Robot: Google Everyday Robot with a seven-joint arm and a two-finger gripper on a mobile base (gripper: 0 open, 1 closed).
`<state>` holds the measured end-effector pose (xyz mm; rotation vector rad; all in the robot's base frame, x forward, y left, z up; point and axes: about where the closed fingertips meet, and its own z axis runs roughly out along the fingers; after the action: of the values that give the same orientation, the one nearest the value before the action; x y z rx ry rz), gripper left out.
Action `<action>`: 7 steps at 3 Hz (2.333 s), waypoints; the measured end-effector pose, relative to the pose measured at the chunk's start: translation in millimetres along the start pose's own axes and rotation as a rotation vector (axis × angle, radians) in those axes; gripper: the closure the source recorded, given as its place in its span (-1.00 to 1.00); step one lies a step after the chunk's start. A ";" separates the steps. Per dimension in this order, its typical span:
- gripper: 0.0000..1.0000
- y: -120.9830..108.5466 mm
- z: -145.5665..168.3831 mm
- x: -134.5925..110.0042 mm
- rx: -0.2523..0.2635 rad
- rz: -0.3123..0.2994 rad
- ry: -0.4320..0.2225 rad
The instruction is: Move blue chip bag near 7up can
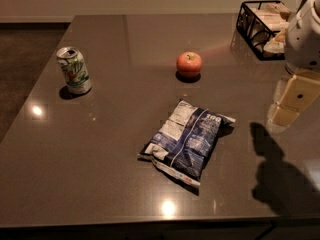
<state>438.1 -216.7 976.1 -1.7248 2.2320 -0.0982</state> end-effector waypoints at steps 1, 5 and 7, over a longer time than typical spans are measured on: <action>-1.00 0.0 0.0 0.0 0.000 0.000 0.000; -1.00 42.1 92.1 -83.4 -0.187 -0.303 -0.107; -1.00 62.7 130.3 -95.3 -0.250 -0.393 -0.082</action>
Offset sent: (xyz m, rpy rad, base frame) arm 0.0008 0.0374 -0.0071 0.0546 -0.0117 0.1366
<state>438.6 -90.9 857.1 -2.2395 1.8848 0.1682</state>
